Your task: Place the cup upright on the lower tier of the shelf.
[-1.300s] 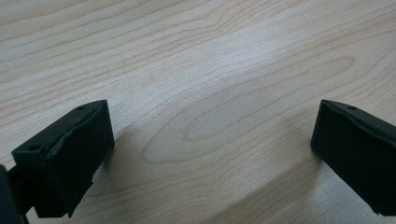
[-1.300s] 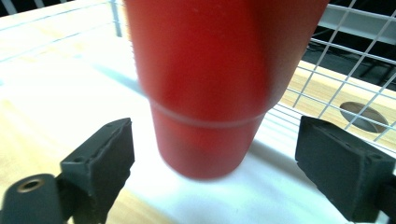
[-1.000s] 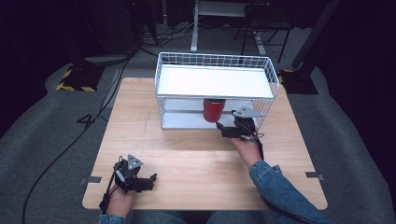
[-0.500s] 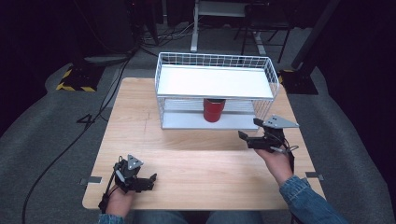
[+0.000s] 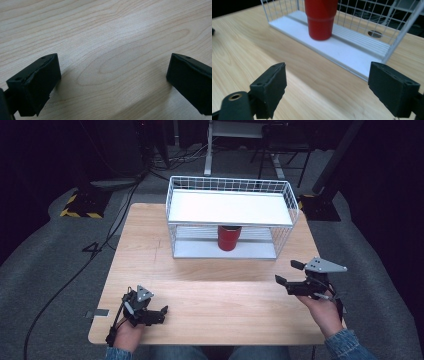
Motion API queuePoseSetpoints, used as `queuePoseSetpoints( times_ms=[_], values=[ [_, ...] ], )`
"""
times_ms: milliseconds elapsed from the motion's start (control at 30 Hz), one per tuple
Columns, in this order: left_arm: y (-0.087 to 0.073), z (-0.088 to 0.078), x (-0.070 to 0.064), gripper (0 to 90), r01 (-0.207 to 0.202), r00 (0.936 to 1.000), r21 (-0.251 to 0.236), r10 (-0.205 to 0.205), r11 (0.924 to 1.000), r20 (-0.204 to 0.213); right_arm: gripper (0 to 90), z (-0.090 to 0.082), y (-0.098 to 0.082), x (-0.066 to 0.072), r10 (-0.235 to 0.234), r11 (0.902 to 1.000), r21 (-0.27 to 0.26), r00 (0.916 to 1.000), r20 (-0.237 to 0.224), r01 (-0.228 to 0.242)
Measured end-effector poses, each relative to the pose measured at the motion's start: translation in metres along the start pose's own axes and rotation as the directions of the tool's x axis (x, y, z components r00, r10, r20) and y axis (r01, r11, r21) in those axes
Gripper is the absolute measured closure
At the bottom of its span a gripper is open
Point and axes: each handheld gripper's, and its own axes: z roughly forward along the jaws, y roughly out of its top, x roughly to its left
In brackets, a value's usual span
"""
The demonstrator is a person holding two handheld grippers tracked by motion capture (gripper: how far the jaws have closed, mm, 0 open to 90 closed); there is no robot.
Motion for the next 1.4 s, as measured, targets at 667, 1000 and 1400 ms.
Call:
queuePoseSetpoints(
  times_ms=[667,1000,1400],
  values=[
    [0.003,0.003,-0.002,0.0,0.007,1.0,0.002,-0.007,1.0,-0.004,15.7,-0.013,-0.075,0.009,0.021,0.9896,0.142,0.9998,0.002,-0.022],
    [0.004,0.004,-0.002,0.0,0.009,0.9999,0.001,-0.009,1.0,-0.004,15.8,-0.006,-0.104,0.007,0.031,0.9725,0.229,0.9987,0.039,-0.04],
    [0.01,0.009,-0.008,0.0,0.026,0.9993,0.001,-0.026,0.9997,-0.025,14.5,-0.004,-0.111,0.008,0.048,0.9687,0.242,0.9977,0.047,-0.058]
  ],
)
